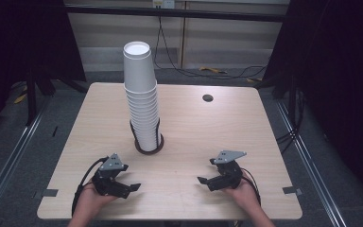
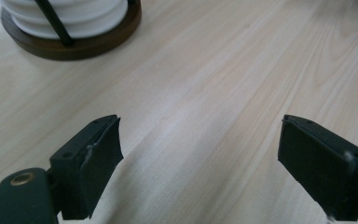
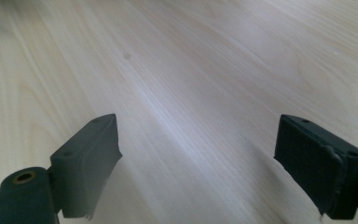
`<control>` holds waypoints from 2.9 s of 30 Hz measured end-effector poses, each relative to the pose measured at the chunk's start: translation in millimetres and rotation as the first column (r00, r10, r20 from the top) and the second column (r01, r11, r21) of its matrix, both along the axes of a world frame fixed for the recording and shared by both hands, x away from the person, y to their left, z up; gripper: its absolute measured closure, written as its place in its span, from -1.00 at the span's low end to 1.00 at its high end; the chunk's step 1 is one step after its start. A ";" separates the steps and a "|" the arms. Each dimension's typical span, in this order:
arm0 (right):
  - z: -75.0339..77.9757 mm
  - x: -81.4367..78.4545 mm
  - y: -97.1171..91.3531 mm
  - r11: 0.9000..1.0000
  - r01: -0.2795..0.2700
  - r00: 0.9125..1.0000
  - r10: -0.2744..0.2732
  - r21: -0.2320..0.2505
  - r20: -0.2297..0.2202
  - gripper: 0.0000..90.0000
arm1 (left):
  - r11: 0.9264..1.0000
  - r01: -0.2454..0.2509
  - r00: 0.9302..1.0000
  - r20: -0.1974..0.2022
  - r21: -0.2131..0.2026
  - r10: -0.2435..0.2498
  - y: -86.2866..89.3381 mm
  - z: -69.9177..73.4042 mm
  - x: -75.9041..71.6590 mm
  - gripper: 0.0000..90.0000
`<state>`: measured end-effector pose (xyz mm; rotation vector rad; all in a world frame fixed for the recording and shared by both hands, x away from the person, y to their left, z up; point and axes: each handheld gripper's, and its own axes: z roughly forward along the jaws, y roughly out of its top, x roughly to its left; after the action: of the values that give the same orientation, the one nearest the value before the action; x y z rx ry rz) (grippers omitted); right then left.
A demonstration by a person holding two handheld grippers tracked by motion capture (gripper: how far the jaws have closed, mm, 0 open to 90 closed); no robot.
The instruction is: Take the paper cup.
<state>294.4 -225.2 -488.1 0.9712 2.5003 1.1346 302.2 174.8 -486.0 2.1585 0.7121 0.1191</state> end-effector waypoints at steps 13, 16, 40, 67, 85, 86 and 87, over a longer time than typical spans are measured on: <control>51.6 14.4 15.8 0.996 0.018 1.000 -0.019 0.088 0.017 -0.70 | 0.998 -0.012 1.000 -0.016 -0.069 0.011 15.9 50.3 23.8 -0.71; 57.3 18.3 21.6 0.995 0.021 0.999 -0.023 0.097 0.022 -0.70 | 0.998 -0.010 1.000 -0.010 -0.069 0.010 19.5 57.6 26.2 -0.71; 128.0 82.7 72.8 0.982 -0.012 0.999 0.006 0.186 0.033 -0.66 | 0.996 -0.032 0.999 0.028 -0.088 0.034 32.5 149.9 72.9 -0.70; 181.7 116.6 124.8 0.966 -0.034 0.994 0.006 0.254 0.111 -0.67 | 0.988 -0.088 0.992 0.078 -0.123 0.098 16.3 206.3 111.5 -0.87; 188.4 125.6 151.8 0.967 -0.063 0.986 0.022 0.246 0.166 -0.65 | 0.978 -0.112 0.990 0.070 -0.176 0.126 -20.7 221.1 135.3 -0.90; 188.4 125.6 151.8 0.967 -0.063 0.986 0.022 0.246 0.166 -0.65 | 0.978 -0.112 0.990 0.070 -0.176 0.126 -20.7 221.1 135.3 -0.91; 187.3 125.9 151.6 0.965 -0.064 0.987 0.023 0.254 0.161 -0.64 | 0.979 -0.110 0.990 0.074 -0.171 0.124 -22.9 220.6 136.1 -0.91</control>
<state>420.2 -73.7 -300.8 0.8522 2.2988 1.5188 438.3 151.9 -265.4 1.9414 0.7730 0.2044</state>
